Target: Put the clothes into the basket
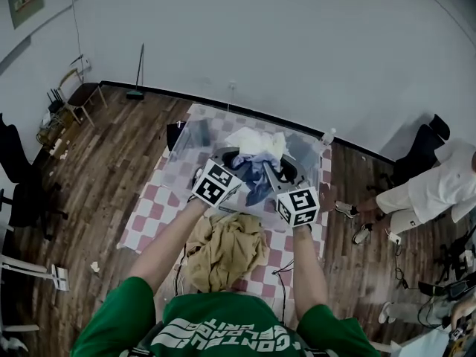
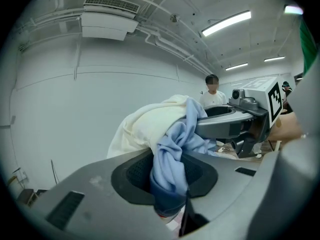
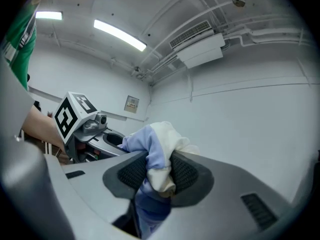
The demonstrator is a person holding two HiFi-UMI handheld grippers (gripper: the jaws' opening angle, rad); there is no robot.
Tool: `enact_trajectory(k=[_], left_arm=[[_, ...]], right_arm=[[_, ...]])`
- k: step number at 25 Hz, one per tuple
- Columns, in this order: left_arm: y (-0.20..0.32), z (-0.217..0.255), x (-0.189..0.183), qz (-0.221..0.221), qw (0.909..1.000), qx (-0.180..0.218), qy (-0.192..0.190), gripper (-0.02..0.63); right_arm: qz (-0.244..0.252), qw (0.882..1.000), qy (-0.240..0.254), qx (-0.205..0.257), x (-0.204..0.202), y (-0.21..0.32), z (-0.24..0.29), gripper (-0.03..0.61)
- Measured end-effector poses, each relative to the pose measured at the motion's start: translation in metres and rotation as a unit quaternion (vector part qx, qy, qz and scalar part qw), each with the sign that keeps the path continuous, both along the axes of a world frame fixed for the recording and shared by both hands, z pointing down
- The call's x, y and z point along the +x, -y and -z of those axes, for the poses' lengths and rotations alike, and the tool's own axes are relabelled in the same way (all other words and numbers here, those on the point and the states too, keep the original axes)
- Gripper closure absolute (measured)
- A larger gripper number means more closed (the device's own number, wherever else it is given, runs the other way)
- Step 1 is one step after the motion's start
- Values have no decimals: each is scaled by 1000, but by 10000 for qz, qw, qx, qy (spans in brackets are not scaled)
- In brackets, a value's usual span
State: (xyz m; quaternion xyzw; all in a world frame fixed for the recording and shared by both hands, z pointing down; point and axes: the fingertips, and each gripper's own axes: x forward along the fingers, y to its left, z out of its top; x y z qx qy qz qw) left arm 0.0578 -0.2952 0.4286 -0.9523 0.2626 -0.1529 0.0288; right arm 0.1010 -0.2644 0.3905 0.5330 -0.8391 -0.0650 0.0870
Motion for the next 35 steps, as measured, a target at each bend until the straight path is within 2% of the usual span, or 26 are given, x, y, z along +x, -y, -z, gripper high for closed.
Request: enact_trajectory(k=[6, 11, 21, 35], left_arm=[[19, -19, 0, 75, 9998, -159, 134, 515], [41, -49, 7, 53, 9986, -336, 403, 515], [77, -119, 26, -181, 9931, -860, 778, 515], [114, -228, 36, -411, 9711, -1680, 1647, 514]], right_arm=[[115, 9997, 0, -201, 1, 23, -19, 443], [147, 9988, 17, -463, 9, 45, -45, 442], [203, 9932, -29, -1146, 26, 86, -117, 442], [387, 9738, -112, -2239, 38, 130, -228, 442]])
